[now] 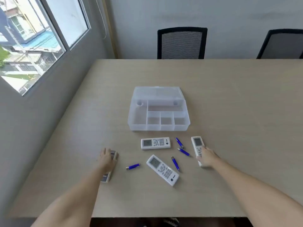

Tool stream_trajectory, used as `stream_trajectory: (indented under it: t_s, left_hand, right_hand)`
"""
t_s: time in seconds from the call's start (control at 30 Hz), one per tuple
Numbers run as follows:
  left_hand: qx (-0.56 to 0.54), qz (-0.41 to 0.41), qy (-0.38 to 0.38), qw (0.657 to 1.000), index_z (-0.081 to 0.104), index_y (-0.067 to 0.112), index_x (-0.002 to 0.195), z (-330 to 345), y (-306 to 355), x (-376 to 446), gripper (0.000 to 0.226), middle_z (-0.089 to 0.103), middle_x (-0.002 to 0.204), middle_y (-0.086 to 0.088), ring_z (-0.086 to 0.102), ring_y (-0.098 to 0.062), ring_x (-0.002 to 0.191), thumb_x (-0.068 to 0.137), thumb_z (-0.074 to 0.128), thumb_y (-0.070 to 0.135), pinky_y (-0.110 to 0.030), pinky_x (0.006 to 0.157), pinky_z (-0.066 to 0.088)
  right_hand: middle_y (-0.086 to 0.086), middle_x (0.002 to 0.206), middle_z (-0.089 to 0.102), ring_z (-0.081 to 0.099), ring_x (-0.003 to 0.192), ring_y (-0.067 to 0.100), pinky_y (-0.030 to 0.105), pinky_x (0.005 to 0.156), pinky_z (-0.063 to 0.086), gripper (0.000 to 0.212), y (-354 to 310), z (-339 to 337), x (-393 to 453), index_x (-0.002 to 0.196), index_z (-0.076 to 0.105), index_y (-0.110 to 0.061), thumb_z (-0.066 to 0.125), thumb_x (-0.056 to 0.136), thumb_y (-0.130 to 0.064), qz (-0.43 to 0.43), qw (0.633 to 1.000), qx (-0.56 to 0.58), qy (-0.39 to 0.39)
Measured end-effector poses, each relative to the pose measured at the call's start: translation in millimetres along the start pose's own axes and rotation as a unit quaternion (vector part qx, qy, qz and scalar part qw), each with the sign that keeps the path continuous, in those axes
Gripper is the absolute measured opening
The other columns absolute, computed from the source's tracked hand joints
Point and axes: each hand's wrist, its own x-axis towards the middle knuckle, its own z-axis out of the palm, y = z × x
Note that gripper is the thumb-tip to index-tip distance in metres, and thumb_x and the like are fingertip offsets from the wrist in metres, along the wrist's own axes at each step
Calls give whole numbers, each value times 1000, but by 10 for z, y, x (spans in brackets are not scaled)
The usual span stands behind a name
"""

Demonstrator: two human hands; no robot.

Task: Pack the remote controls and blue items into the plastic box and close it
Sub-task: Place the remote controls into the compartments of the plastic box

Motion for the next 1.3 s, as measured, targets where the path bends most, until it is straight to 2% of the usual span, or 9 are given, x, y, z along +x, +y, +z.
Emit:
stream_trajectory:
  t_s: [0.17, 0.53, 0.6, 0.67, 0.73, 0.8, 0.93, 1.1, 1.3]
  left_hand:
    - [-78, -95, 12, 992, 31, 0, 134, 328, -196, -83, 65, 37, 132, -25, 43, -41, 121, 78, 61, 8, -47, 97, 46]
    - [-57, -101, 82, 990, 37, -4, 129, 262, 38, -164, 55, 47, 122, -28, 46, -43, 114, 81, 59, 11, -45, 92, 43]
    - [-119, -66, 114, 984, 39, -3, 129, 64, 169, -123, 58, 49, 122, -27, 48, -42, 114, 80, 66, 12, -45, 92, 44]
    - [-166, -20, 125, 978, 33, 4, 137, -230, 404, -38, 66, 48, 127, -23, 47, -38, 118, 81, 67, 14, -43, 93, 43]
    - [-182, 30, 114, 976, 26, 16, 142, -533, 721, 121, 74, 47, 129, -18, 49, -36, 115, 81, 68, 19, -40, 85, 48]
    - [-181, 75, 98, 976, 26, 22, 142, -781, 1098, 350, 74, 47, 127, -18, 52, -35, 110, 81, 68, 21, -33, 79, 46]
    - [-209, 109, 41, 971, 30, 17, 139, -938, 1731, 911, 68, 48, 128, -21, 51, -35, 112, 82, 67, 21, -40, 87, 48]
    - [-302, 59, -48, 950, 30, 11, 137, -764, 1962, 1385, 60, 50, 100, -7, 51, -13, 68, 85, 61, 9, -24, 51, 49]
    - [-278, 49, -65, 957, 29, 14, 139, -432, 1848, 1662, 53, 47, 118, -10, 51, -27, 96, 93, 54, 20, -43, 88, 49]
  right_hand:
    - [19, 135, 47, 46, 125, 35, 39, 97, 42, 82, 108, 223, -11, 141, 26, -3, 65, 80, -43, 72, 996, 39, 29]
    - [24, 112, 55, 55, 99, 37, 37, 75, 45, 64, 133, 243, 156, 114, 50, 4, 74, 66, -31, 125, 982, 123, 77]
    - [19, 94, 61, 56, 78, 32, 35, 66, 45, 54, 98, 181, 182, 108, 53, 7, 75, 68, -21, 153, 948, 273, 64]
    - [12, 75, 59, 53, 57, 23, 28, 51, 48, 46, 71, 80, 178, 111, 55, 10, 73, 71, -5, 172, 859, 482, 21]
    - [10, 73, 59, 58, 47, 13, 19, 41, 49, 47, 58, -68, 164, 116, 54, 11, 71, 73, 2, 166, 791, 589, 15]
    - [13, 80, 62, 63, 45, 9, 17, 42, 50, 51, -16, -300, 168, 120, 51, 7, 73, 74, 0, 122, 769, 626, 52]
    - [8, 95, 65, 70, 58, 11, 19, 49, 55, 34, -310, -932, 319, 115, 50, -10, 66, 85, -8, -9, 791, 600, 117]
    - [8, 105, 66, 69, 73, 31, 28, 53, 58, 23, -758, -1519, 956, 115, 54, -14, 54, 93, -12, -109, 888, 441, 69]
    - [10, 97, 67, 69, 72, 36, 37, 57, 57, 31, -1231, -1687, 1847, 113, 49, -7, 64, 86, -14, -130, 952, 277, -11]
